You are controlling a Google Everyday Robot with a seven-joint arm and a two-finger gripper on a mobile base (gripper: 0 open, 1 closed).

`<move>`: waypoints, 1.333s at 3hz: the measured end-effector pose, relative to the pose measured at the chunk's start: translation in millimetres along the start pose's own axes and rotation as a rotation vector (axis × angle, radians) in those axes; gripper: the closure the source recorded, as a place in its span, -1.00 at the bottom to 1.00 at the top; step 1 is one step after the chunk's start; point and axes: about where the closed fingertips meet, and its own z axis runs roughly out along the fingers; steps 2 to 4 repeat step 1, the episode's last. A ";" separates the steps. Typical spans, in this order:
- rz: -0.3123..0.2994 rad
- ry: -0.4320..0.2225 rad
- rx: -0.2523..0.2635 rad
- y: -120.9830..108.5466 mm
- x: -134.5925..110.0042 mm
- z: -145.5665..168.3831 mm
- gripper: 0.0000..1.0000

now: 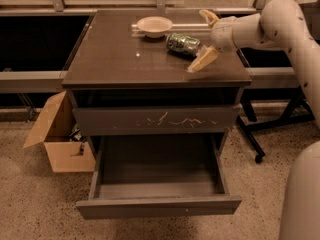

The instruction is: Pick green can from middle drawer and place on counter

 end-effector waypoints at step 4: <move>-0.020 -0.023 0.063 -9.8 -4.5 -36.0 -1.00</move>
Offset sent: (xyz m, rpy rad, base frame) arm 0.0000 0.0000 0.0000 0.0000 0.0000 0.0000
